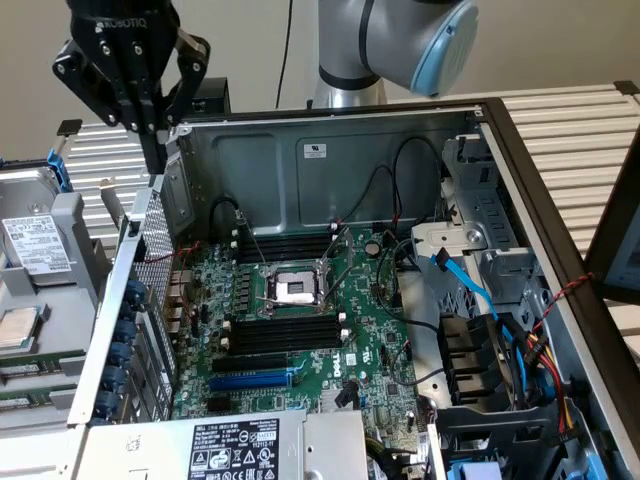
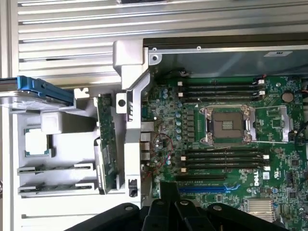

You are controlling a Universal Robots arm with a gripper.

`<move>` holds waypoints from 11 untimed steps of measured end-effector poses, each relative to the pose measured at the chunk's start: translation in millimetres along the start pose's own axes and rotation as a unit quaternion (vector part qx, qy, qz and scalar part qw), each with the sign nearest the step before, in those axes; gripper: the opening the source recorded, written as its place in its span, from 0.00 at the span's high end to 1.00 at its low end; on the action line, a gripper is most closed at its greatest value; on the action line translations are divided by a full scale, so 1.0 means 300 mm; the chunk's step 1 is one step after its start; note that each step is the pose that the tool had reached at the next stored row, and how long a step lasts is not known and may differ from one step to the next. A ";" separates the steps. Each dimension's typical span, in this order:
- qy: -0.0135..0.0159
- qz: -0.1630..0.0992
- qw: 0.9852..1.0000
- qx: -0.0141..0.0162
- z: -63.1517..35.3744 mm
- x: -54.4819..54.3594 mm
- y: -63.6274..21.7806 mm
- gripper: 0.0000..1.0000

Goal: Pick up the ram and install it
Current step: 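Reach for the ram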

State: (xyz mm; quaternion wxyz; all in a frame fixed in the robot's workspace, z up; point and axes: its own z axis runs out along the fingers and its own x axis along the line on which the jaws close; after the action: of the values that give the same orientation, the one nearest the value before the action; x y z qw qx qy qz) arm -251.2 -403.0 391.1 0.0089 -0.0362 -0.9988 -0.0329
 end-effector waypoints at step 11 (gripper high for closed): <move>0.009 0.001 1.000 -0.001 0.002 0.165 -0.022 0.89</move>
State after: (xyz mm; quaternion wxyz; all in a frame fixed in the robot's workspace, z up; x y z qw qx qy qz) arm -301.2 -406.1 391.1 0.0177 -0.0364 -0.9986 -0.0337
